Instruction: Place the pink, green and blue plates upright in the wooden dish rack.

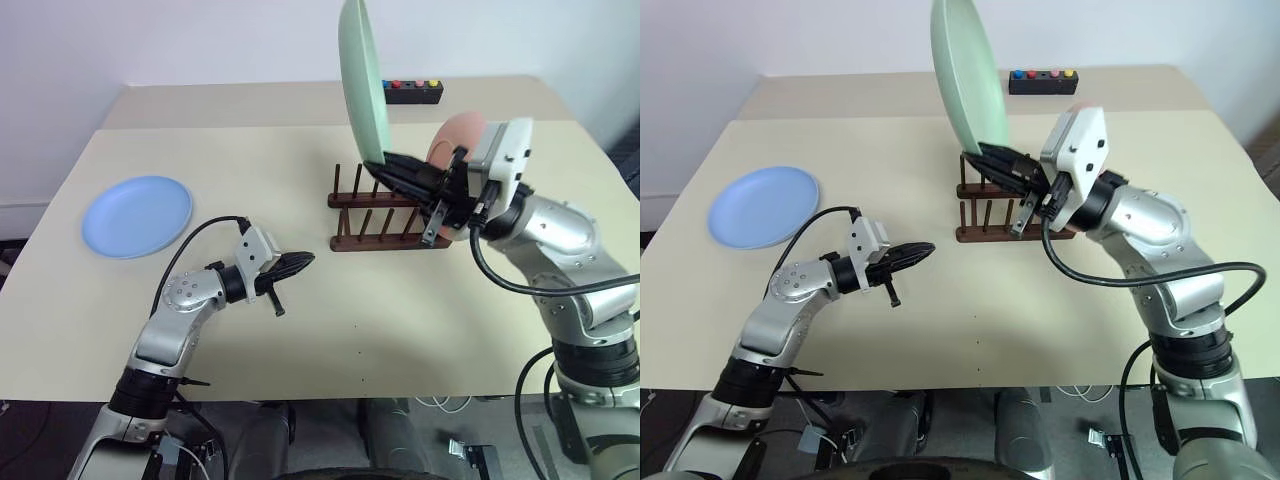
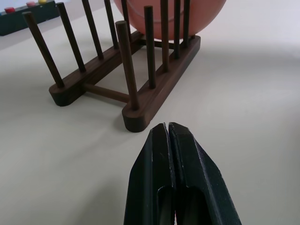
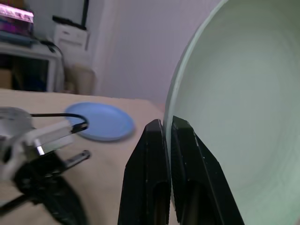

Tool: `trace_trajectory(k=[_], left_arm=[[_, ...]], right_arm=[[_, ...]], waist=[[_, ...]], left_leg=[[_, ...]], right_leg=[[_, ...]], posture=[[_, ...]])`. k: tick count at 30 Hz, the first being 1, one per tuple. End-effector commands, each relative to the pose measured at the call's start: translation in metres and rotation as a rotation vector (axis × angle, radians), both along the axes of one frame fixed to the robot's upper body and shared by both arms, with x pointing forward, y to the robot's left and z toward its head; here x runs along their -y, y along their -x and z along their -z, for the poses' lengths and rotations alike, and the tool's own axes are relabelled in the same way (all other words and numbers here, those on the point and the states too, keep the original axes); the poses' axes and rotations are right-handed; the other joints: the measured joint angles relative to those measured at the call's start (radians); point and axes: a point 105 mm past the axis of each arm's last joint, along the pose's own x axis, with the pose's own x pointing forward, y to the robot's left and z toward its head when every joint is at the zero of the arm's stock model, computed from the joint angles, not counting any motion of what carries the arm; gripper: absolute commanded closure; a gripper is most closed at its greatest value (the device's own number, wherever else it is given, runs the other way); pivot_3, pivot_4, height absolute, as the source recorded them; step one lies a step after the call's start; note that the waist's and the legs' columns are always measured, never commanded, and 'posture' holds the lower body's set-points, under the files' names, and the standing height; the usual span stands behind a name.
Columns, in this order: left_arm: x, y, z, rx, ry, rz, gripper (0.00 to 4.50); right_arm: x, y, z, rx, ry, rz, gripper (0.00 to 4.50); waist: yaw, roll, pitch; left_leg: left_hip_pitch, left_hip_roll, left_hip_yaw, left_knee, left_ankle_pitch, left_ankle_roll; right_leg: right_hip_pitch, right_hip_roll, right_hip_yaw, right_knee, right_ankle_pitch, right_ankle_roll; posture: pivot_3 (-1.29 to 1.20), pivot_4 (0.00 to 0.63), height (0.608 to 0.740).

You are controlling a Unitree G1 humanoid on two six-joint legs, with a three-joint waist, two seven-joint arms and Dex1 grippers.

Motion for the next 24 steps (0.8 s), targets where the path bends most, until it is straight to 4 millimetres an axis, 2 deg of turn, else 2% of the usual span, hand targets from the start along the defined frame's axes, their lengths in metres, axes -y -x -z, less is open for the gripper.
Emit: trace_trajectory(k=[1, 9, 24], left_arm=[[-0.002, 0.003, -0.01, 0.037, 0.015, 0.004, 4.5], [0.001, 0.005, -0.007, 0.031, 0.015, 0.012, 4.5], [0.006, 0.005, -0.008, 0.033, 0.016, 0.028, 4.5]], right_arm=[[0.005, 0.002, -0.006, -0.011, -0.059, -0.007, 4.45], [0.021, -0.013, 0.008, -0.109, -0.123, 0.054, 4.45], [0.041, -0.019, 0.009, -0.224, -0.213, 0.055, 4.45]], waist=[[-0.001, 0.0, 0.0], [-0.002, 0.0, 0.0], [-0.003, 0.0, 0.0]], left_leg=[[0.0, 0.0, 0.0, 0.0, 0.0, 0.0], [0.0, 0.0, 0.0, -0.001, 0.0, 0.0], [0.0, 0.0, 0.0, -0.001, 0.0, 0.0]], right_leg=[[0.0, 0.0, 0.0, 0.0, 0.0, 0.0], [-0.001, 0.0, 0.0, 0.0, 0.0, 0.0], [0.0, 0.0, 0.0, 0.0, 0.0, 0.0]], posture=[[0.0, 0.15, 0.74], [0.0, 0.15, 0.74], [0.0, 0.15, 0.74]])
